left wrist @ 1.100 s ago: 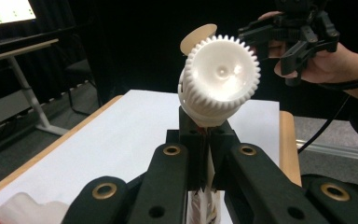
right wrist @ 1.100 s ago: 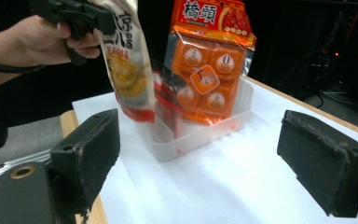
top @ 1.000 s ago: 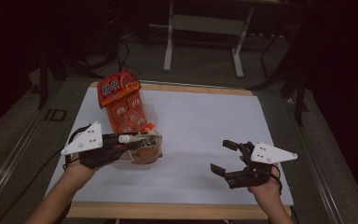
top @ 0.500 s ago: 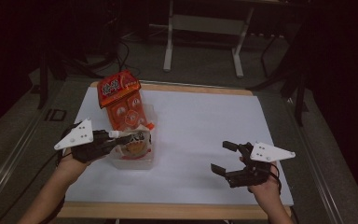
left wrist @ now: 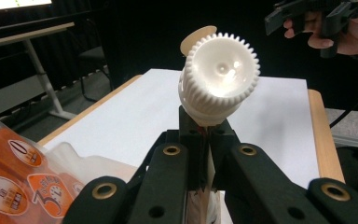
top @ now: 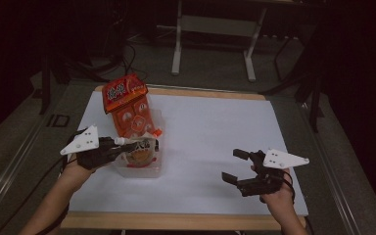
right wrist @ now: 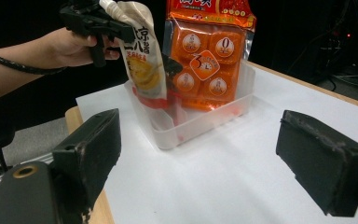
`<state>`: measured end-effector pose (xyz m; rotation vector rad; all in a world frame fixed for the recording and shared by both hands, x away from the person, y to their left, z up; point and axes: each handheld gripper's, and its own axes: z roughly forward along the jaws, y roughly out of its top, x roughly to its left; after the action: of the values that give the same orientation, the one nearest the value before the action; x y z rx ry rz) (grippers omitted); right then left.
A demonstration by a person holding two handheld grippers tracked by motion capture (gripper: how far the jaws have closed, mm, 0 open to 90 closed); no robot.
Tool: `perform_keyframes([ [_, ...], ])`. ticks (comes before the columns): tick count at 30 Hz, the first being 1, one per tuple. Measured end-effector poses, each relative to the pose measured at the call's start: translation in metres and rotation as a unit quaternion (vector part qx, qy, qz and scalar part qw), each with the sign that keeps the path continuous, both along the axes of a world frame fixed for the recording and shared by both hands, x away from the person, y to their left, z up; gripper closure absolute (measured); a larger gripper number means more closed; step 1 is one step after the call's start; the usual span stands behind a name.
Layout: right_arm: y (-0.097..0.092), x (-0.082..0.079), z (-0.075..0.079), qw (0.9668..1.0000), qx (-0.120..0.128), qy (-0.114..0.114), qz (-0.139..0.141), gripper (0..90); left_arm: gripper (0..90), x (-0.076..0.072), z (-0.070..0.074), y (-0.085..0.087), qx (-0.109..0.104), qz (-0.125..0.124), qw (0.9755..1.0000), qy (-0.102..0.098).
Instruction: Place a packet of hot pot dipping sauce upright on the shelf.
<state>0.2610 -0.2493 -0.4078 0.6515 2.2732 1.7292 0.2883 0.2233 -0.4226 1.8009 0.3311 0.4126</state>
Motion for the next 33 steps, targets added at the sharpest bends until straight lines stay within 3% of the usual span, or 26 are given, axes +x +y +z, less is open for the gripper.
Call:
perform_keyframes([
  [6,0.0,0.002,-0.001,1.0,0.001,0.007,0.0,14.0,88.5,0.002,-0.009,-0.001,0.006,-0.01,0.9998,0.015],
  [23,0.002,0.004,-0.004,0.9999,-0.003,0.016,0.002,14.1,86.6,0.008,-0.04,-0.018,0.027,-0.01,0.998,0.057],
  [28,0.001,0.004,-0.004,0.9999,-0.001,0.017,0.002,14.1,81.9,0.008,-0.043,-0.023,0.034,-0.012,0.9971,0.067],
  [31,0.0,0.004,-0.004,0.9999,-0.003,0.017,0.001,14.1,67.6,0.007,-0.039,-0.024,0.029,-0.011,0.9965,0.078],
  [32,0.0,0.003,-0.004,0.9998,-0.002,0.017,0.002,14.1,67.6,0.005,-0.033,-0.025,0.025,0.003,0.9968,0.076],
  [33,0.0,0.003,-0.004,0.9999,-0.002,0.017,0.001,14.1,60.7,0.005,-0.031,-0.026,0.028,0.004,0.9967,0.076],
])
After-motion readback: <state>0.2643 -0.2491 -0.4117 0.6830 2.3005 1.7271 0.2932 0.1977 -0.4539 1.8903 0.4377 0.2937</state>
